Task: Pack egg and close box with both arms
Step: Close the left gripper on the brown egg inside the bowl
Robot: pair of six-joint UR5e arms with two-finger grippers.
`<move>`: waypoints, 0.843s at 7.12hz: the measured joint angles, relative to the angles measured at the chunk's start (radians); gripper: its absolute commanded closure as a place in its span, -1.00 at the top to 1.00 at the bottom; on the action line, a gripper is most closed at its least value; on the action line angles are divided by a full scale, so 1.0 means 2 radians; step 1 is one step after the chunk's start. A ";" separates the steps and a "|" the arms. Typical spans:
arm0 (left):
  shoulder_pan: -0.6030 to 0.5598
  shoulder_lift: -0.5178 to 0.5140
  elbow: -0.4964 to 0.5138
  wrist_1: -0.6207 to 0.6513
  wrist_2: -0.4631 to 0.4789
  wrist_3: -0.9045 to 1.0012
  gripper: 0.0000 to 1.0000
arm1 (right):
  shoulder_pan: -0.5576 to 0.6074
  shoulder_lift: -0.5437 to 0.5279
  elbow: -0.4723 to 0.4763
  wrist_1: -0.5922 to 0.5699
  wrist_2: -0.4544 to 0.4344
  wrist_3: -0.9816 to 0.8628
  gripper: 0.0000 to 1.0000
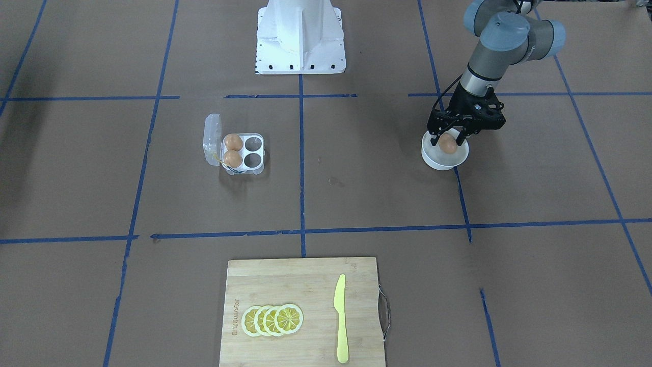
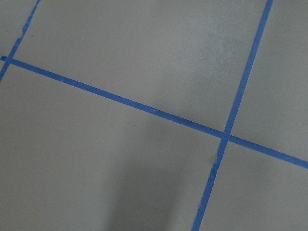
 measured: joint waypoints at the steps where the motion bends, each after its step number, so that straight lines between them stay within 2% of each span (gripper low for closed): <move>1: 0.000 -0.004 0.000 0.005 0.000 0.000 0.33 | 0.000 0.000 0.000 0.000 0.000 0.000 1.00; 2: 0.000 -0.005 0.000 0.007 0.001 0.001 0.27 | 0.000 0.000 0.000 0.000 0.000 0.000 1.00; 6: 0.002 -0.006 0.007 0.008 0.014 0.005 0.32 | 0.000 0.001 0.000 0.000 0.000 0.000 1.00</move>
